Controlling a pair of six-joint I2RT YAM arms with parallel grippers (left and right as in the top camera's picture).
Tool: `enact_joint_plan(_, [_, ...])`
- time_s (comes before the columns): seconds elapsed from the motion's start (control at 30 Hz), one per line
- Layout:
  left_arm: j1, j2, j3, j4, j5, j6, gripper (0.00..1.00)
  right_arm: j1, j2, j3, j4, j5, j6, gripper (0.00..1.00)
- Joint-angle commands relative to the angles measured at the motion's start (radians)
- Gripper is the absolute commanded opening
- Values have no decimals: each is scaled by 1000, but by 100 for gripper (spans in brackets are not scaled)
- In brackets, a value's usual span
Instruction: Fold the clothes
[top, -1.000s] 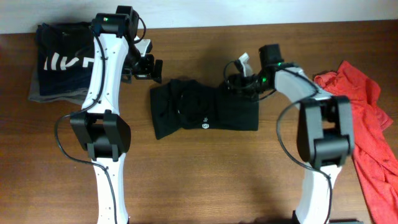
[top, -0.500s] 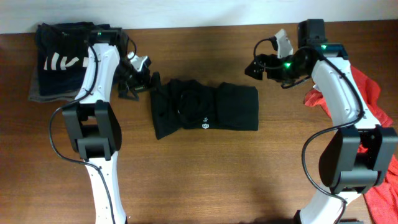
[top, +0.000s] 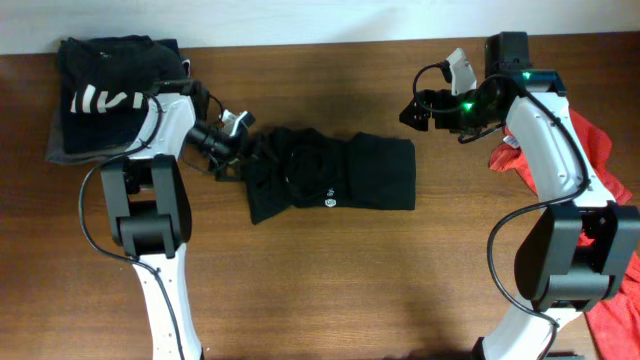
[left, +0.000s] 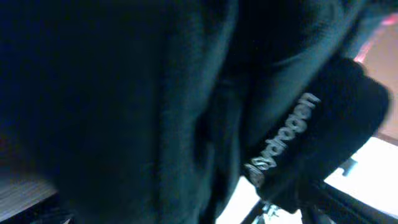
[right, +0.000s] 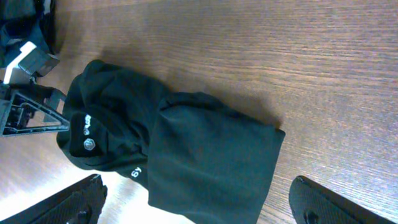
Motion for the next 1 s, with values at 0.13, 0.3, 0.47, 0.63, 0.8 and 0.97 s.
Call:
enact_joint_plan(0.13, [1, -15, -71, 39, 174, 150, 99, -3, -10, 8, -1, 5, -27, 99])
enact_joint_plan(0.3, [-1, -15, -71, 36, 174, 158, 99, -3, -10, 8, -2, 5, -35, 99])
enact_joint_plan(0.47, [-20, -15, -71, 49, 173, 157, 99, -3, -10, 8, -3, 5, -35, 98])
enact_joint_plan(0.63, [-50, -15, -70, 95, 173, 116, 99, -3, -10, 7, -15, 5, -35, 99])
enact_joint_plan(0.8, [-73, -15, -70, 111, 146, 110, 99, -3, -5, 7, -16, 6, -35, 99])
enact_joint_plan(0.97, [-102, -15, -70, 118, 68, 93, 99, -3, -3, 7, -16, 9, -35, 99])
